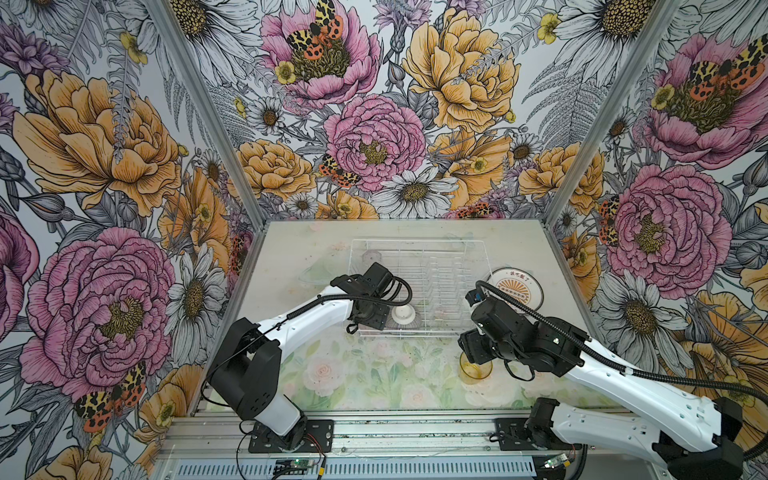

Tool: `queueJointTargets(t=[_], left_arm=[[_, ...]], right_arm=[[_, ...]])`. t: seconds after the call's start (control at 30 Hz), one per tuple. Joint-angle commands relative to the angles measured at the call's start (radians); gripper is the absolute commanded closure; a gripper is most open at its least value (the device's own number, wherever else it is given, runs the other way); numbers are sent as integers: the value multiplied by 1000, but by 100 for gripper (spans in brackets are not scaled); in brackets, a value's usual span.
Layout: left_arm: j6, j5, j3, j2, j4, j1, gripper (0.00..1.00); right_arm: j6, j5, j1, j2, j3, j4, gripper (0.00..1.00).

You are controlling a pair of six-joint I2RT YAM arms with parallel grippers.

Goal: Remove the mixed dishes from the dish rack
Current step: 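Lift the pink glass out of the rack with the left gripper, then hold the pink glass up while the right gripper closes on it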

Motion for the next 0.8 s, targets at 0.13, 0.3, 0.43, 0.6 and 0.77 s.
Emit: queueJointTargets(t=[0.13, 0.3, 0.43, 0.6, 0.77], left_arm=[[50, 83, 51, -133, -23, 62, 48], [75, 188, 92, -205, -34, 113, 48], [86, 335, 133, -260, -13, 140, 48], [58, 595, 132, -320, 101, 182, 48], [-53, 849, 58, -377, 326, 229, 48]], right_arm=[[-28, -150, -11, -23, 3, 153, 34], [-37, -297, -24, -41, 2, 274, 33], [-32, -472, -48, -65, -30, 442, 34], [-14, -605, -107, -88, -87, 634, 36], [16, -681, -172, -103, -168, 832, 39]])
